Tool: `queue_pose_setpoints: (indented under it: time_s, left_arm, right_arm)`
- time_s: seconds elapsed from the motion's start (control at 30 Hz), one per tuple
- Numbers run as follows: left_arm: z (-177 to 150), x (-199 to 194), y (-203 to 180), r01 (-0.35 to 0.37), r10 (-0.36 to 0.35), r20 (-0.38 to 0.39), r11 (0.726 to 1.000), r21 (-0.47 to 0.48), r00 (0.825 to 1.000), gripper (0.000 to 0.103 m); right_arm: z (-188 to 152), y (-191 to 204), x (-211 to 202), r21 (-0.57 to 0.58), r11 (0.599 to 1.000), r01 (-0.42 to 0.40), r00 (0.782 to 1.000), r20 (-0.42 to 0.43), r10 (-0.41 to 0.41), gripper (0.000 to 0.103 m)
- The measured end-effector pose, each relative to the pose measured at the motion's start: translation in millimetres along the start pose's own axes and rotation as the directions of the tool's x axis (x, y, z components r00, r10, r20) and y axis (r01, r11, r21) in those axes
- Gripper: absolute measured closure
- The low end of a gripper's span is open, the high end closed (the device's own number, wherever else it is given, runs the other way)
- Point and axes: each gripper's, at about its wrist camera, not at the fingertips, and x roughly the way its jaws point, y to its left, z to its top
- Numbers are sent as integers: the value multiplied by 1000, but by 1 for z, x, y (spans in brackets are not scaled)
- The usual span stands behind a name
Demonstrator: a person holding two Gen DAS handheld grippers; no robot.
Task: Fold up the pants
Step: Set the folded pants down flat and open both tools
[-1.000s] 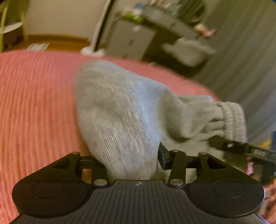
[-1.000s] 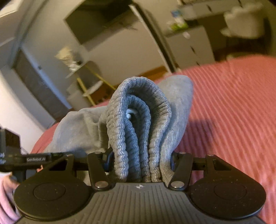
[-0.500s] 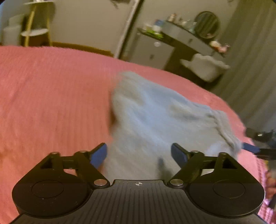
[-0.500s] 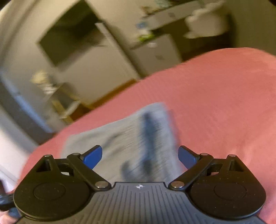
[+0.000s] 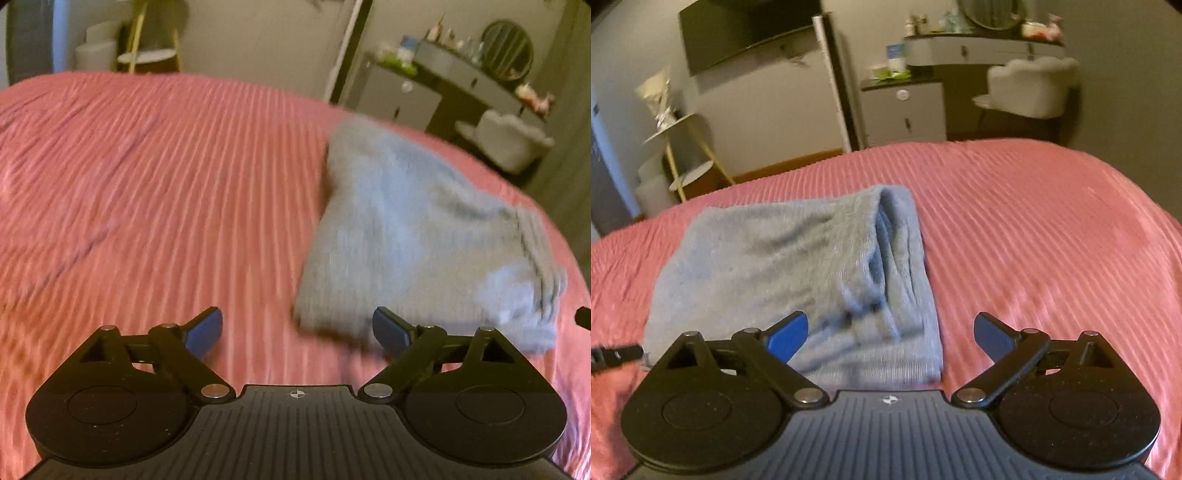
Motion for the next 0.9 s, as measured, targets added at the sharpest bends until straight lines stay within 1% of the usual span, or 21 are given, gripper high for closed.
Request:
queue_pose_setpoints:
  time_s: [0.03, 0.1, 0.13, 0.17, 0.2, 0.27, 0.33, 0.4, 0.43, 0.5, 0.57, 0.67, 0.73, 0.77, 0.83, 0.9]
  left_arm:
    - [-11, -3, -4, 4, -4, -20, 1000, -1, 1000, 10]
    - [-37, -10, -11, 27, -26, -30, 1000, 14, 999, 10]
    - [-48, -12, -19, 23, -22, -33, 999, 40, 999, 10]
    - [-57, -15, -28, 12, -8, -46, 996, 90, 999, 10]
    - [-62, -18, -38, 1, 9, -61, 987, 162, 998, 10]
    - [-68, -27, -61, -32, 49, -51, 959, 280, 997, 8]
    - [-74, -34, -75, -50, 62, -22, 936, 350, 998, 8]
    - [-83, -43, -79, -57, 58, 8, 922, 384, 998, 7]
    - [-86, -45, -80, -66, 68, 10, 919, 388, 998, 7]
    - [-83, -42, -83, -91, 102, -10, 923, 374, 995, 7]
    - [-78, -45, -77, -132, 145, -16, 938, 321, 989, 7]
    - [-67, -53, -67, -161, 162, 13, 962, 221, 987, 7]
    - [-62, -65, -61, -166, 159, 57, 971, 169, 986, 6]
    - [-62, -70, -60, -173, 162, 85, 972, 158, 983, 4]
    - [-62, -76, -60, -192, 175, 116, 968, 163, 978, 2]
    - [-64, -74, -65, -205, 184, 117, 958, 201, 976, 2]
  right_arm:
    - [-10, 2, -7, 7, 1000, 13, 1000, -11, -13, 6]
    - [-30, 17, -7, -8, 1000, 29, 999, -35, -29, 6]
    - [-45, 23, -12, -38, 999, 26, 998, -53, -28, 6]
    - [-56, 28, -13, -63, 998, 9, 998, -62, -13, 6]
    - [-70, 32, -19, -87, 996, -13, 998, -66, 7, 6]
    - [-94, 39, -29, -100, 995, -17, 997, -74, 10, 6]
    - [-109, 44, -36, -124, 992, -9, 995, -99, -4, 6]
    - [-115, 50, -44, -134, 991, -7, 995, -103, -7, 6]
    - [-115, 52, -49, -141, 990, 6, 995, -93, -19, 6]
    - [-113, 57, -59, -163, 985, 53, 996, -65, -64, 6]
    - [-110, 58, -66, -171, 982, 82, 994, -58, -93, 6]
    - [-98, 61, -69, -155, 984, 91, 991, -87, -106, 6]
    - [-85, 66, -71, -161, 984, 75, 986, -134, -97, 6]
    - [-79, 69, -73, -166, 983, 73, 985, -141, -97, 6]
    - [-71, 75, -76, -171, 982, 86, 987, -119, -107, 6]
    - [-64, 82, -76, -178, 979, 99, 989, -91, -116, 6]
